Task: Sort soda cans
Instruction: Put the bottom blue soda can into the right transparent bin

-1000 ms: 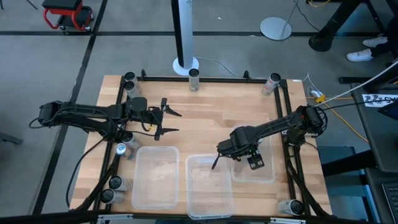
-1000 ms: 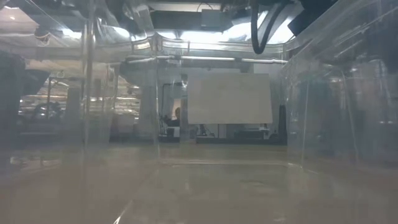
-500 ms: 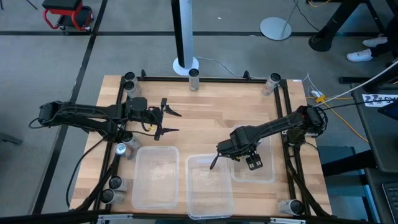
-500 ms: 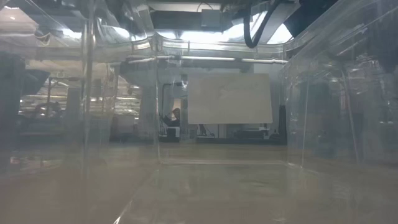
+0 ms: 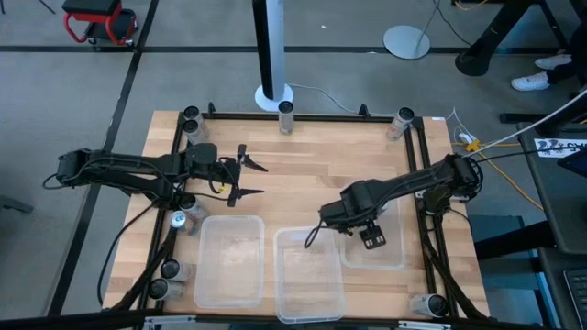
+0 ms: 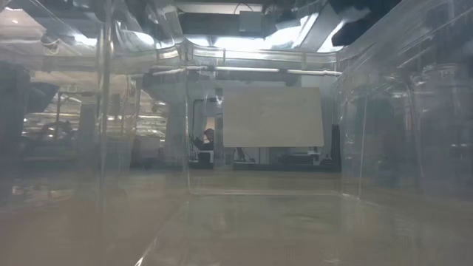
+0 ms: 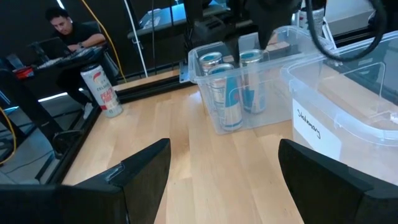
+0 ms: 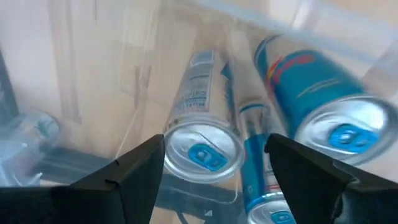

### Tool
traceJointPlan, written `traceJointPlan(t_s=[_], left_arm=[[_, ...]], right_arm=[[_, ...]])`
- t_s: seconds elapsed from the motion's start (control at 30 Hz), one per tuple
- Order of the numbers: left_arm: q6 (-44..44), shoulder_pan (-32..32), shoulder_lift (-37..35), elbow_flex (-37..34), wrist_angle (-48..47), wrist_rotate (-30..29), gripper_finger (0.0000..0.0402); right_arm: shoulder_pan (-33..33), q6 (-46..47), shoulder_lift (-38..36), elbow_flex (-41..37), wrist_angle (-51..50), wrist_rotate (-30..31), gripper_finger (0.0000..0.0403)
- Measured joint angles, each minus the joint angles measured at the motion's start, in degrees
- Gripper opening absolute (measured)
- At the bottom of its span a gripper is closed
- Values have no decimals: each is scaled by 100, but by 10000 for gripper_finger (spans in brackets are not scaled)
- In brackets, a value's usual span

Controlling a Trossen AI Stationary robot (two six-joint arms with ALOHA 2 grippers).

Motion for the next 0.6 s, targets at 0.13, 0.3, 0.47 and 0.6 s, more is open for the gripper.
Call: traceJointPlan(t_s=[0.13,0.3,0.47,0.6], left_arm=[[0,-1,0,0,-1,0,288],[0,1,0,0,-1,0,288],[0,0,0,0,-3,0,288],[-26,1,0,0,-1,0,288]], right_arm=[[0,1,-2,262,25,295,284],[74,17,-2,175,421,409,285],[243,111,17,-107,872,397,285],[380,421,24,-434,905,424,277]])
